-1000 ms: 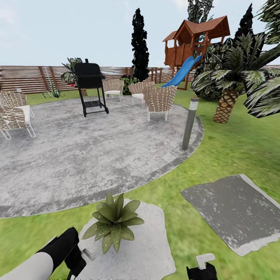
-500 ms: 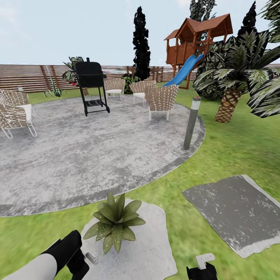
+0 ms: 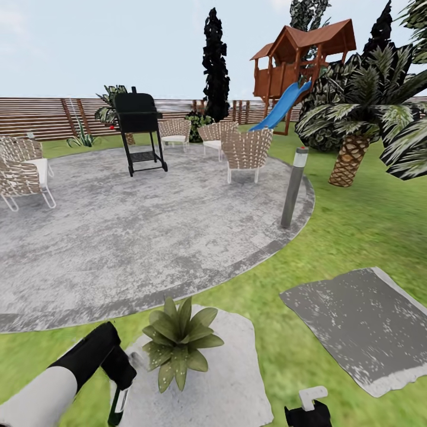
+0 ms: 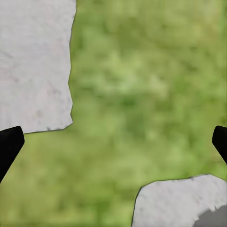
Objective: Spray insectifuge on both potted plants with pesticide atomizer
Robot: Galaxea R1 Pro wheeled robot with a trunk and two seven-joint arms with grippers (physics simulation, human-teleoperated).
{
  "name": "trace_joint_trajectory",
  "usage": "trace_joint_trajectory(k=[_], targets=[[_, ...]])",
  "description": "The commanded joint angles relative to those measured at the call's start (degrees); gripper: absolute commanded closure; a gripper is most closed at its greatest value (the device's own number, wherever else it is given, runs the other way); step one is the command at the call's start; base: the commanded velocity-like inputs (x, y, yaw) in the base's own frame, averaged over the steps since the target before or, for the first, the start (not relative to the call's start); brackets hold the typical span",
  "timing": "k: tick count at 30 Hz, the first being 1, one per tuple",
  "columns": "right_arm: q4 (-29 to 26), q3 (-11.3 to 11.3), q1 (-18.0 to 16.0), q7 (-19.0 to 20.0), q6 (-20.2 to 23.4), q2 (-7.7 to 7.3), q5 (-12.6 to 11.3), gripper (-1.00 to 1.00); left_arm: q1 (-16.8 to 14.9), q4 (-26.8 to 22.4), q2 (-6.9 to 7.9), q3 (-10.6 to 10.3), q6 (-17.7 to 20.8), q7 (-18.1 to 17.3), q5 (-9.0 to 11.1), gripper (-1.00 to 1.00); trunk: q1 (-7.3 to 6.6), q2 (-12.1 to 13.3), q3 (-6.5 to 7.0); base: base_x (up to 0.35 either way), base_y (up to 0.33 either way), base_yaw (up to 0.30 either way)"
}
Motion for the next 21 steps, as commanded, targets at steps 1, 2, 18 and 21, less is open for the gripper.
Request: trace_joint_trajectory(k=[1, 2, 18, 21], targets=[[0.09, -0.39, -0.05, -0.11, -0.26, -0.02, 0.63, -1.00, -1.15, -0.78, 0.09, -0.24, 0.45, -1.94, -2.44, 1.00, -0.01, -0.02, -0.06, 0.000, 0.000, 0.000], [0.09, -0.39, -0.05, -0.09, -0.24, -0.04, 0.69, -1.00, -2.40, -1.11, 0.11, -0.25, 0.47, -4.73, -5.12, 1.00, -0.01, -0.02, -0.06, 0.000, 0.000, 0.000], [0.27, -0.39, -0.05, -0.11, -0.16, 0.01, 0.69, -1.00, -13.30, -2.43, -0.81, -0.17, 0.44, -27.03, -25.43, 1.00, -0.01, -0.02, -0.06, 0.000, 0.000, -0.007], [0.26, -0.39, -0.05, -0.11, -0.17, 0.02, 0.67, -1.00, -13.41, -2.57, -0.85, -0.25, 0.44, -28.53, -26.20, 1.00, -0.01, -0.02, -0.06, 0.000, 0.000, -0.209]])
